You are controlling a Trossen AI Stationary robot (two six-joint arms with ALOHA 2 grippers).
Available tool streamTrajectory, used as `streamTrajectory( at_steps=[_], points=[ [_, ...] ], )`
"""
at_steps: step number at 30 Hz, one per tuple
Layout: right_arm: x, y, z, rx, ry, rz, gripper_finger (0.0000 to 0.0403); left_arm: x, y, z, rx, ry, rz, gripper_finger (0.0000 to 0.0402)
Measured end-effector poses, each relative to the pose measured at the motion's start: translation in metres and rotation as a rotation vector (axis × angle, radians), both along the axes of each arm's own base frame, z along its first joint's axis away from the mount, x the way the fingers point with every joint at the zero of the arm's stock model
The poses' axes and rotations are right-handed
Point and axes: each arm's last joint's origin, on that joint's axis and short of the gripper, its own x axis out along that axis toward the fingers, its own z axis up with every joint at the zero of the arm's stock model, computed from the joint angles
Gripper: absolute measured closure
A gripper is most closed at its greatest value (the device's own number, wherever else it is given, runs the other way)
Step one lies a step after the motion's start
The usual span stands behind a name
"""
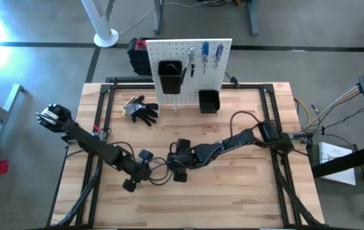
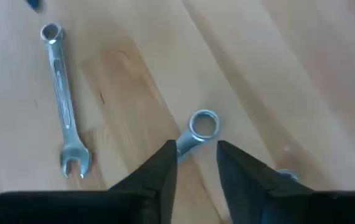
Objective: Hang tools onto peg board
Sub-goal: Hang the wrench on the peg board
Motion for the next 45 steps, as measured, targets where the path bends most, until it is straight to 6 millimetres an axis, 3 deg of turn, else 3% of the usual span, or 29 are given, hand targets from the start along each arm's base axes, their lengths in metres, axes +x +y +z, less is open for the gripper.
streamTrajectory(
  at_steps=[6,11,15,21,25,31,40,45],
  points=[
    [-0.026,-0.009,0.013,-0.005,-0.005,0.022,0.0158,0.007,-0.001,-0.014,0.115,0.028,-0.072,0.0239],
    [-0.051,-0.022,0.029,0.036,-0.086,-0.028,0.0166,0.013,-0.001,-0.026,0.161,0.066,-0.146,0.0234],
    [-0.07,-0.031,0.042,0.082,-0.187,-0.075,0.0175,0.015,0.0,-0.031,0.146,0.097,-0.159,0.0272],
    [-0.09,-0.04,0.058,0.136,-0.327,-0.114,0.0186,0.016,0.005,-0.03,0.068,0.12,-0.157,0.038],
    [-0.099,-0.042,0.063,0.162,-0.386,-0.128,0.0191,0.017,0.007,-0.029,0.054,0.113,-0.133,0.0381],
    [-0.11,-0.045,0.046,0.188,-0.39,-0.161,0.0192,0.025,0.006,-0.017,0.083,-0.012,-0.104,0.0401],
    [-0.125,-0.043,0.016,0.343,-0.562,-0.186,0.019,0.033,0.022,0.009,0.146,-0.195,0.007,0.04],
    [-0.131,-0.039,0.002,0.389,-0.656,-0.166,0.0193,0.046,0.036,0.032,0.091,-0.435,0.111,0.04]
  ],
)
